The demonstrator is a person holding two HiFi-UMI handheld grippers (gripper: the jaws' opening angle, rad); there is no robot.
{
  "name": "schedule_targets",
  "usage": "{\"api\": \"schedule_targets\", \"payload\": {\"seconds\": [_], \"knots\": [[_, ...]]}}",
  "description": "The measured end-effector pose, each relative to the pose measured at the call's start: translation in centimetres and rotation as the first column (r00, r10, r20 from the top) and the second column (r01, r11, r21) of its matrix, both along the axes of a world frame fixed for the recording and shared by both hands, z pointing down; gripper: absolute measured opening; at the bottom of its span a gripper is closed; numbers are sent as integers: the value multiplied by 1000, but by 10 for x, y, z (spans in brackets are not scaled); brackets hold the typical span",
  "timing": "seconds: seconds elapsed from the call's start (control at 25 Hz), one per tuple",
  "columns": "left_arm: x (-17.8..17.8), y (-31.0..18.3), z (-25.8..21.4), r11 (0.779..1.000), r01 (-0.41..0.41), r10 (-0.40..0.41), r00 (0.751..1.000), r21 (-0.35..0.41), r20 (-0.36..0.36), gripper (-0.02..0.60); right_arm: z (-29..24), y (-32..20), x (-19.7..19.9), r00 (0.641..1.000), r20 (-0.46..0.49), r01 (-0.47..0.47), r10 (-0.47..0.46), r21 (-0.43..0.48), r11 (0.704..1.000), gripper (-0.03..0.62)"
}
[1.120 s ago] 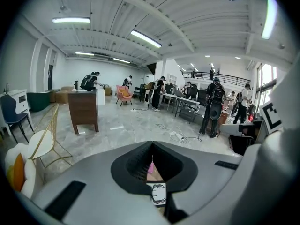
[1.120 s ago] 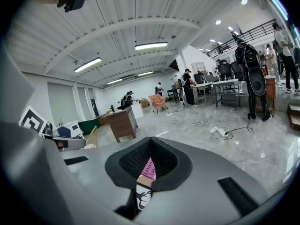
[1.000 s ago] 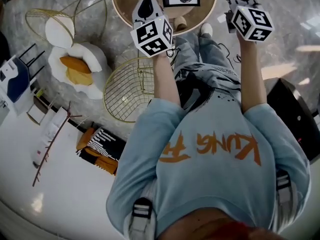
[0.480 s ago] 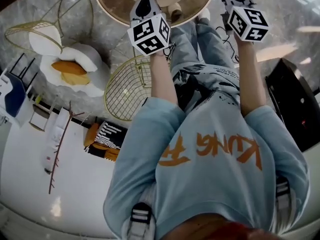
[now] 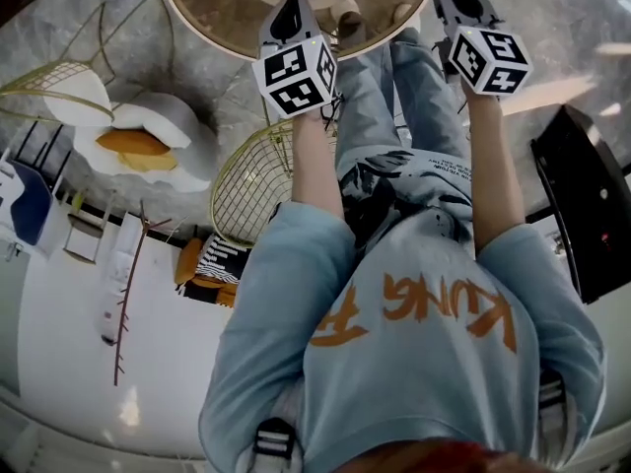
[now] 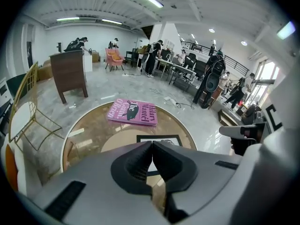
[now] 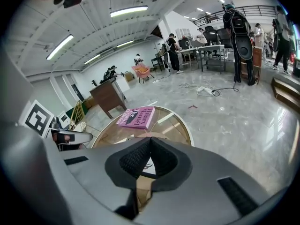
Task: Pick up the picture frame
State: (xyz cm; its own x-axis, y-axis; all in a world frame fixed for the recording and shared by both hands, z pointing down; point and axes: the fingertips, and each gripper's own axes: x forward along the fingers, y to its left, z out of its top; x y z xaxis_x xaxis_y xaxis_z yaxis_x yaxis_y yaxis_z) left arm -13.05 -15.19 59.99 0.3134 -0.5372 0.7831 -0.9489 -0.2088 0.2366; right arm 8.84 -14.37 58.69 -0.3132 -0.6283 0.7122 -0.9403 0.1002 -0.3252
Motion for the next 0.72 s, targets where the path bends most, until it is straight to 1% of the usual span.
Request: {"api": "schedule_targets", "payload": {"seconds": [0.28, 0.44, 0.72], "knots": [[6, -2, 49, 997, -40, 41, 999, -61, 11, 20, 47, 0, -4, 1000, -3, -5, 5, -57, 998, -3], [15, -6, 69, 994, -75, 76, 997, -79, 7, 20, 66, -3, -5, 1000, -9, 1, -2, -78, 997, -3], [13, -11, 104, 989, -89, 92, 995, -117, 24, 21, 102, -10, -11, 999, -21, 35, -38, -118, 992, -2]]}}
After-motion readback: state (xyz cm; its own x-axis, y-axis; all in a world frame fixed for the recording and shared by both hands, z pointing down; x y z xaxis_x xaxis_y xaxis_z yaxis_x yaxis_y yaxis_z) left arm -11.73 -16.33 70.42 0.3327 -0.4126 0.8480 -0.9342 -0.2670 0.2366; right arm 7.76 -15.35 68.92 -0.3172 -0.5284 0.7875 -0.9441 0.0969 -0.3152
